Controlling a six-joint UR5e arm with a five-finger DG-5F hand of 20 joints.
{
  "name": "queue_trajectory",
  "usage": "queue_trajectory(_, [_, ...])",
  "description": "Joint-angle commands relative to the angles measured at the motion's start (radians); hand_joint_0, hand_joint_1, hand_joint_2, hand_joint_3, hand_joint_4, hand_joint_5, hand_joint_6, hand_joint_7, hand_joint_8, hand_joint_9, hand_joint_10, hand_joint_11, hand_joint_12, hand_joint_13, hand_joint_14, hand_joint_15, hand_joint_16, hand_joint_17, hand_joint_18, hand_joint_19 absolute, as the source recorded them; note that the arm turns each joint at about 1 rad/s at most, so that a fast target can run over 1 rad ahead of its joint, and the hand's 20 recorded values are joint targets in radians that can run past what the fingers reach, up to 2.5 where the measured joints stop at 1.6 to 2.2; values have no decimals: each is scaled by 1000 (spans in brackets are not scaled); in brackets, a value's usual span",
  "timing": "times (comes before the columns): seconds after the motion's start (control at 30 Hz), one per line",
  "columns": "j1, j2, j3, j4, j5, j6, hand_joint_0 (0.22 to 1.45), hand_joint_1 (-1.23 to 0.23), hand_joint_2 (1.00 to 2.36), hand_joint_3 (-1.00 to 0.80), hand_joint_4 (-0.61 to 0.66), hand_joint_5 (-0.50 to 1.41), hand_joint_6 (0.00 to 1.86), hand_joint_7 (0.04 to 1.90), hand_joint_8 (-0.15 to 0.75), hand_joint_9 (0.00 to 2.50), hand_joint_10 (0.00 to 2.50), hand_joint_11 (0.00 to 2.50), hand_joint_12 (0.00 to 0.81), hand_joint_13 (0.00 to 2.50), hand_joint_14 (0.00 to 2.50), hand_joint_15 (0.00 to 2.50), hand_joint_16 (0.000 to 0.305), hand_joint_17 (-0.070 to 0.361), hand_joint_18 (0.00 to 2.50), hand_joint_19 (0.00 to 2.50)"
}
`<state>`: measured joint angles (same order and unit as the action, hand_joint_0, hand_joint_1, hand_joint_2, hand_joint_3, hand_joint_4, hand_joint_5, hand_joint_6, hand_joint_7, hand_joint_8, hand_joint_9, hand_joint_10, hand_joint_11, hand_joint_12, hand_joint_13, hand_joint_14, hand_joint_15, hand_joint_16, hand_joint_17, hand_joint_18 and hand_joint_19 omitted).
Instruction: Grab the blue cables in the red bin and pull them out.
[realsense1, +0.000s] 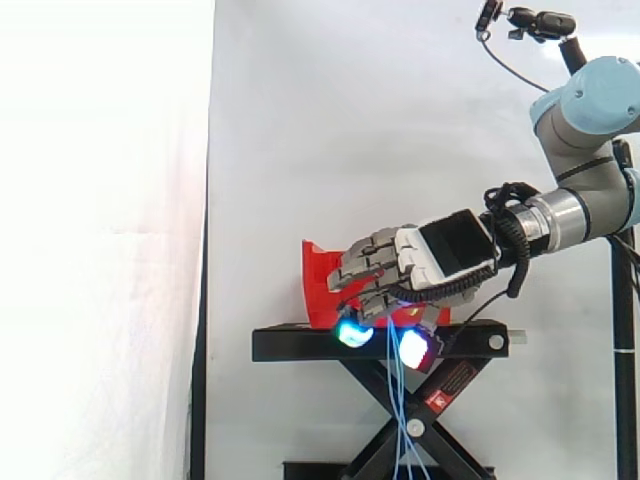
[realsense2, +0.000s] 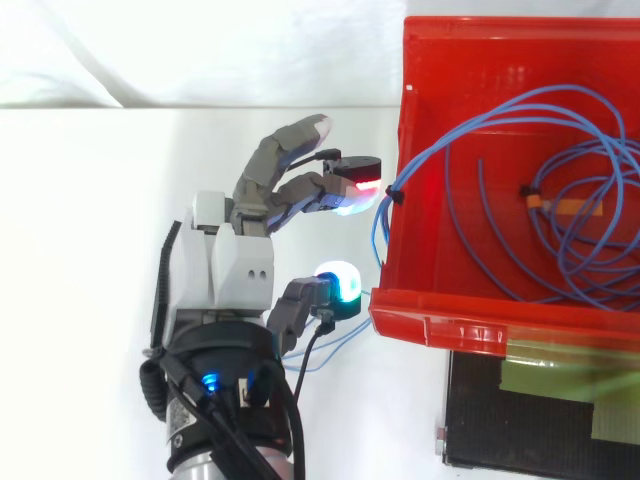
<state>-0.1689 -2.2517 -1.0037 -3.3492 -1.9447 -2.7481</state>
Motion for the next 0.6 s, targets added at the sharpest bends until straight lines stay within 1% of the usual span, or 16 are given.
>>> queue_trajectory(0.0, [-3, 1, -1, 1, 0, 0, 823, -818, 1000, -1000, 328, 841, 14, 476, 320, 909, 26, 753, 331, 547, 17, 452, 46, 103, 469, 613])
queue_trajectory(0.17, [-4, 1, -1, -1, -2, 0, 825, -819, 1000, -1000, 331, 842, 15, 475, 322, 913, 26, 750, 330, 554, 17, 456, 46, 104, 471, 605])
queue_trajectory(0.33, [-6, 0, -1, -1, -3, 0, 852, -819, 1000, -1000, 328, 853, 16, 479, 321, 915, 26, 736, 329, 560, 17, 452, 45, 102, 477, 596])
queue_trajectory(0.57, [-7, 1, -1, -3, -8, -3, 884, -853, 1000, -1000, 322, 869, 14, 486, 318, 915, 28, 759, 325, 574, 17, 451, 45, 100, 497, 602])
